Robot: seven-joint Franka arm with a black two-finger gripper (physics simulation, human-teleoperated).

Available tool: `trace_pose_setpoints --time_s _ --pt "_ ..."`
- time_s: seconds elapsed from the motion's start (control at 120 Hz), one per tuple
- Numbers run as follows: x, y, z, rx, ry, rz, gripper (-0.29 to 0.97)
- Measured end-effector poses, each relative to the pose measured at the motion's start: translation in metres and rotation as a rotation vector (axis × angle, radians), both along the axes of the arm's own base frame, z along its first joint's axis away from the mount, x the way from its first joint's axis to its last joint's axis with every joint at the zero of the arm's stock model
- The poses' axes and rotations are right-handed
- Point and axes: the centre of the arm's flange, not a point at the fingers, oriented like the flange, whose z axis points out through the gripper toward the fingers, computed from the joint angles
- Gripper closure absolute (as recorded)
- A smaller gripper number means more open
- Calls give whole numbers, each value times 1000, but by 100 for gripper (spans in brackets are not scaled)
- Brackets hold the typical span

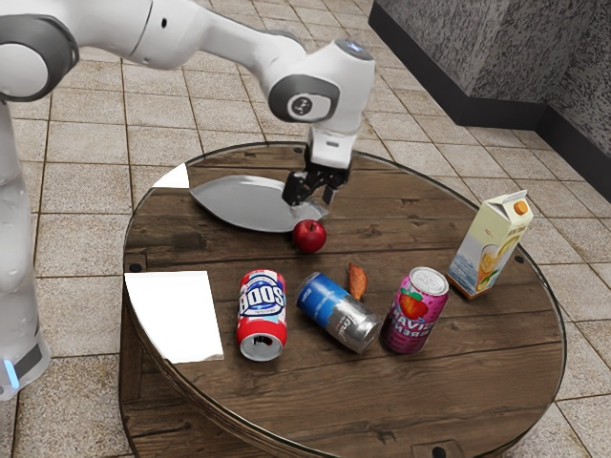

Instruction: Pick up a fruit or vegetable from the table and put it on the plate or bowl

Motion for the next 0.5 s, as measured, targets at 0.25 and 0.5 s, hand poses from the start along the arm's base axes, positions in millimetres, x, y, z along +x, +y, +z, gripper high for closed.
trace_pose_setpoints --time_s 0.25,0.5 --pt "1 1 -14 5 -10 -49 0" --pt "13 -10 -42 -1 19 -101 0"
